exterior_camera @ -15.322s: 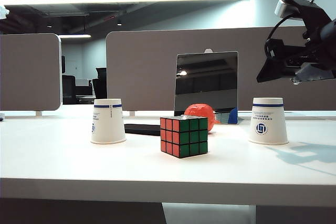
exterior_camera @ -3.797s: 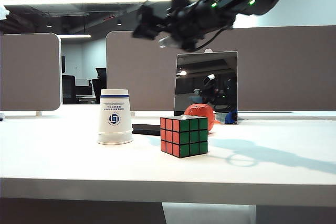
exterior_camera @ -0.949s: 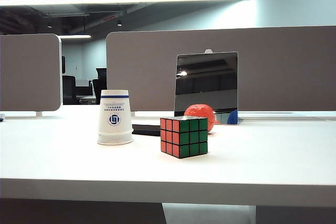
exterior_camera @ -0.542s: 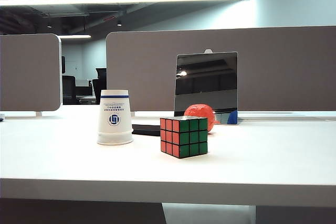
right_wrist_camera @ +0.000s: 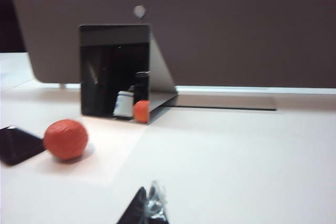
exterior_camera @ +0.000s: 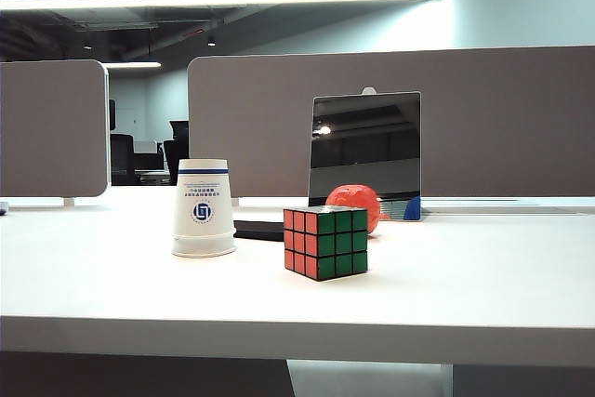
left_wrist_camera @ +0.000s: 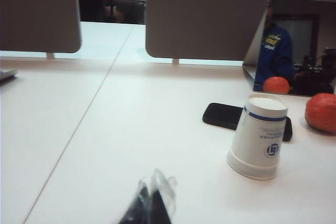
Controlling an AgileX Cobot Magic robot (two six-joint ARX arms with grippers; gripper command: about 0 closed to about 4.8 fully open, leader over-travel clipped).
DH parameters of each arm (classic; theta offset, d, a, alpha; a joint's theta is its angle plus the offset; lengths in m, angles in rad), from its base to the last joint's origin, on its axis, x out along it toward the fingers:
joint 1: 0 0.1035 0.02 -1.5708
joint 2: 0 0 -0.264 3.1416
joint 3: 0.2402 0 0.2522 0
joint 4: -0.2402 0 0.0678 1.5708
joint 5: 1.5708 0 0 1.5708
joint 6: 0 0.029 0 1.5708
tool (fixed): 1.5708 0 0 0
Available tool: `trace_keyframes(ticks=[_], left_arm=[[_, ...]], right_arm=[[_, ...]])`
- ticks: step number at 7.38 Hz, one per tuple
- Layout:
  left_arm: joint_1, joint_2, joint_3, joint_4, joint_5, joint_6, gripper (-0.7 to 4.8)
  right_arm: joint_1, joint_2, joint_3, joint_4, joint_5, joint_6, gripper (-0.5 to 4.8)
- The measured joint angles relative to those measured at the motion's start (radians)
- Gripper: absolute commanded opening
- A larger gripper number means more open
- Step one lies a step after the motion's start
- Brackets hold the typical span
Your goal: Carefully pick up the cup on the right and stack it on top of the cup on the left.
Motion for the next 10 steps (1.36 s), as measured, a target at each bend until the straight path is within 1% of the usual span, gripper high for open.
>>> trace_keyframes(ticks=[1, 3, 5, 6, 7, 10], left_arm=[[0.0, 0.0, 0.0, 0.0, 0.028, 0.013, -0.06], [0.0, 0.0, 0.0, 0.002, 0.03, 0.013, -0.06], [0.0, 0.0, 0.0, 0.01, 0.045, -0.009, -0.05], [0.0, 0.0, 0.0, 0.01, 0.046, -0.01, -0.06], [0.0, 0.0, 0.0, 0.01, 0.047, -0.01, -0.06], [0.0, 0.0, 0.0, 0.011, 0.047, -0.009, -0.05]], right_arm=[[0.0, 0.0, 0.0, -0.016, -0.028, 0.006, -0.06], [0.027, 0.0, 0.0, -0.016, -0.027, 0.01, -0.06], [0.081, 0.0, 0.0, -0.016, 0.05, 0.01, -0.06], [0.108, 0.0, 0.0, -0.016, 0.138, 0.01, -0.06], [0.14, 0.0, 0.0, -0.016, 0.199, 0.009, -0.06], [0.158, 0.0, 0.0, -0.016, 0.2, -0.006, -0.05]])
